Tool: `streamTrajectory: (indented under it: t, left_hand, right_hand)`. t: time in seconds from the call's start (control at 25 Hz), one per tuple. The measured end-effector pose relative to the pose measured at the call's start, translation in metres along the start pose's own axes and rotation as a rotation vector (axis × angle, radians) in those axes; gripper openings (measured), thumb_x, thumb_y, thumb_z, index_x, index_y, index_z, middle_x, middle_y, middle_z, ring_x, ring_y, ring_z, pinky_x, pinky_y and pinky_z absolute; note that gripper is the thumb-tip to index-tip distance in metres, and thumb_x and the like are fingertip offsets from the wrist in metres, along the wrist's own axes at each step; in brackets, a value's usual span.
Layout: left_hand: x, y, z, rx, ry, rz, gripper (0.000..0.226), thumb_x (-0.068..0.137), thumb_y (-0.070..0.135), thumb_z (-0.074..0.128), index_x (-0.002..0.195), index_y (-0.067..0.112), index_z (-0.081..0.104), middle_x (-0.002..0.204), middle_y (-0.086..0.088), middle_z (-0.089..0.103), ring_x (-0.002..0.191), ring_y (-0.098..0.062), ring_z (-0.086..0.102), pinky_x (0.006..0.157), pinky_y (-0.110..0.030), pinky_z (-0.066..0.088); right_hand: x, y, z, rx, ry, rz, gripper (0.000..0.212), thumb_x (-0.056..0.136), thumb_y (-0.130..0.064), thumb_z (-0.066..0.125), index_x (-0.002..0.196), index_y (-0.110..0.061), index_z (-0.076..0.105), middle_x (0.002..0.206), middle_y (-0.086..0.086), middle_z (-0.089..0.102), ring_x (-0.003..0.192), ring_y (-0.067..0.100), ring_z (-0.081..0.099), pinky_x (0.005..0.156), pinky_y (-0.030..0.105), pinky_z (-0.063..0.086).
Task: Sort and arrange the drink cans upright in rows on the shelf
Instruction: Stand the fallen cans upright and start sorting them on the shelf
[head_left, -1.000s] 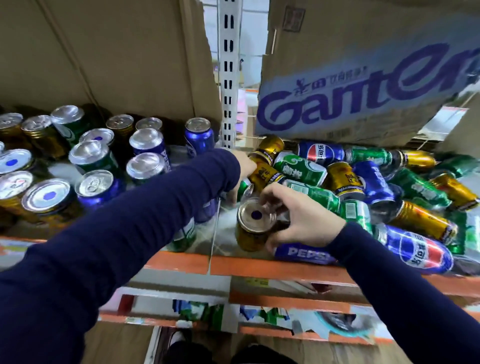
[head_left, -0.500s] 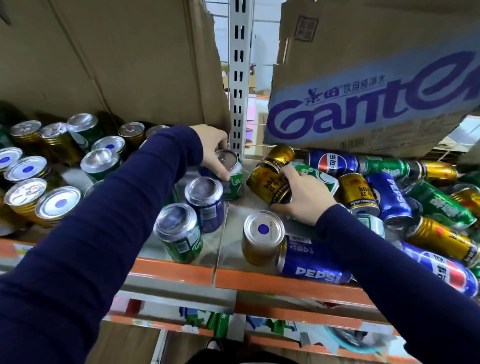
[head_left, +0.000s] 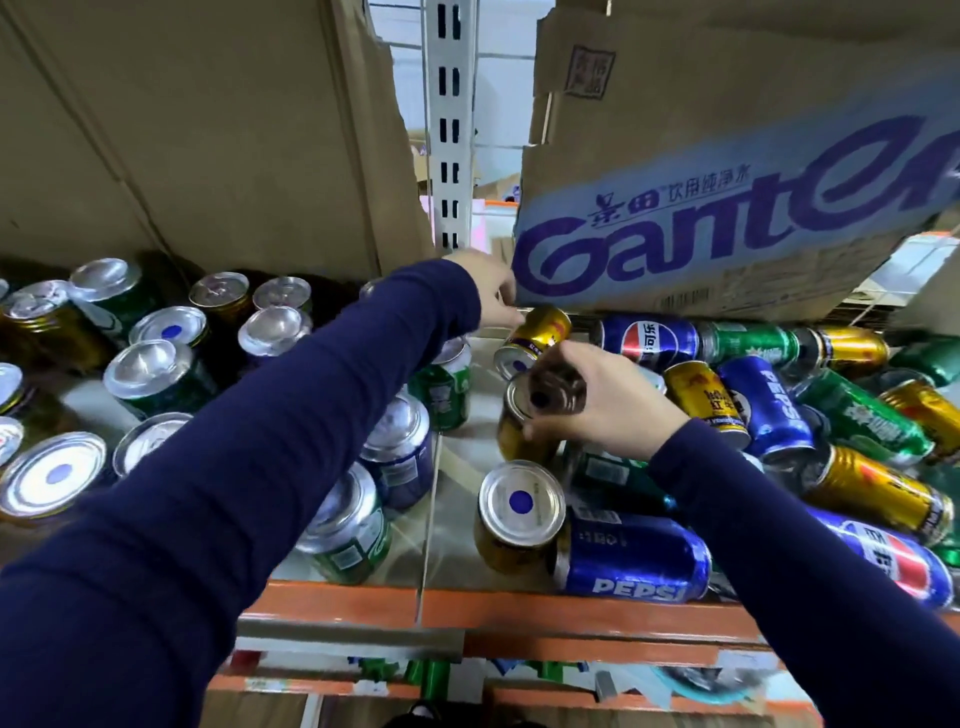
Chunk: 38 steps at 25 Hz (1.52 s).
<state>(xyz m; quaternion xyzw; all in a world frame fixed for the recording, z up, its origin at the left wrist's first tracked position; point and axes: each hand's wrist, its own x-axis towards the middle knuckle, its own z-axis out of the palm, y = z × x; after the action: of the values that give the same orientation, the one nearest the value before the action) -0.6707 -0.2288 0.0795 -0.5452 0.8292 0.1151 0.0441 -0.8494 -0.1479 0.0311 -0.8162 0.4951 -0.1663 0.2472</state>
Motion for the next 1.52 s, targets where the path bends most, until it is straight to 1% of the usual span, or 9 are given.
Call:
streamTrajectory:
  t: [0.12,0.24,0.4,0.6,0.8,0.96,1.12,1.32,1.52]
  left_hand:
    - [0.031,0.02,0.026,0.067,-0.154,-0.041,0.056,0.092,0.048,0.05,0.122,0.002,0.054,0.121,-0.018,0.059,0.102,-0.03,0.055,0.078,-0.028,0.038]
    - [0.048,0.027,0.038,0.001,-0.228,-0.129,0.075,0.087,0.058,0.05,0.134,0.0,0.042,0.132,-0.019,0.051,0.116,-0.03,0.051,0.09,-0.031,0.041]
    - [0.048,0.021,0.031,-0.127,-0.281,-0.196,0.08,0.078,0.056,0.065,0.133,0.003,0.042,0.131,-0.017,0.052,0.116,-0.03,0.052,0.086,-0.031,0.043]
    - [0.039,0.009,0.018,-0.161,-0.331,-0.224,0.054,0.073,0.049,0.073,0.103,0.007,0.057,0.072,-0.004,0.055,0.068,-0.019,0.056,0.058,-0.025,0.044]
    - [0.029,0.007,0.012,-0.124,-0.143,-0.166,0.044,0.076,0.047,0.068,0.091,0.01,0.051,0.075,-0.004,0.051,0.068,-0.017,0.048,0.05,-0.027,0.034]
    - [0.02,0.007,0.011,0.023,-0.103,-0.062,0.061,0.068,0.048,0.076,0.113,0.009,0.059,0.102,-0.007,0.063,0.092,-0.024,0.058,0.071,-0.029,0.049]
    - [0.017,0.009,0.02,0.083,-0.13,0.01,0.069,0.079,0.046,0.067,0.133,0.01,0.046,0.13,-0.01,0.053,0.114,-0.027,0.052,0.094,-0.036,0.046]
    - [0.005,0.012,0.007,0.091,-0.021,0.076,0.063,0.091,0.052,0.046,0.133,0.005,0.049,0.133,-0.014,0.053,0.119,-0.03,0.049,0.1,-0.038,0.04]
    - [-0.031,0.026,0.0,-0.018,0.175,0.179,0.053,0.092,0.045,0.049,0.133,0.011,0.049,0.131,-0.011,0.054,0.119,-0.025,0.05,0.1,-0.034,0.039]
  right_hand:
    - [-0.005,0.015,-0.007,0.059,0.111,0.009,0.018,0.09,-0.034,0.059,0.1,-0.02,0.062,0.092,-0.008,0.062,0.084,0.003,0.055,0.071,0.015,0.039]
    - [-0.009,0.041,-0.019,-0.049,0.28,0.113,0.01,0.093,-0.027,0.056,0.098,-0.021,0.063,0.09,-0.006,0.062,0.082,0.008,0.055,0.064,0.009,0.034]
    - [-0.01,0.069,-0.025,-0.229,0.203,0.222,0.031,0.084,-0.032,0.065,0.111,-0.016,0.061,0.105,0.005,0.065,0.092,0.021,0.059,0.077,0.028,0.044]
    - [-0.001,0.073,-0.025,-0.314,-0.005,0.301,0.06,0.082,-0.041,0.067,0.132,-0.019,0.044,0.121,0.011,0.062,0.109,0.027,0.058,0.085,0.034,0.049]
    - [0.004,0.072,-0.028,-0.33,-0.042,0.281,0.065,0.076,-0.044,0.071,0.128,-0.017,0.044,0.119,0.013,0.059,0.109,0.032,0.054,0.086,0.034,0.044]
    - [0.006,0.062,-0.034,-0.141,0.091,0.175,0.053,0.073,-0.027,0.078,0.118,-0.016,0.053,0.114,0.006,0.052,0.109,0.022,0.049,0.083,0.02,0.032]
    - [0.014,0.049,-0.043,-0.178,0.203,0.08,0.059,0.068,-0.028,0.081,0.12,-0.018,0.055,0.114,0.002,0.057,0.105,0.018,0.05,0.086,0.025,0.036]
    - [0.024,0.043,-0.025,-0.181,0.149,0.133,0.086,0.076,-0.032,0.077,0.146,-0.013,0.031,0.144,0.013,0.042,0.133,0.028,0.036,0.109,0.032,0.027]
    - [-0.015,0.043,-0.032,-0.143,0.189,0.174,0.085,0.082,-0.041,0.068,0.148,-0.011,0.026,0.147,0.013,0.039,0.134,0.026,0.037,0.108,0.03,0.028]
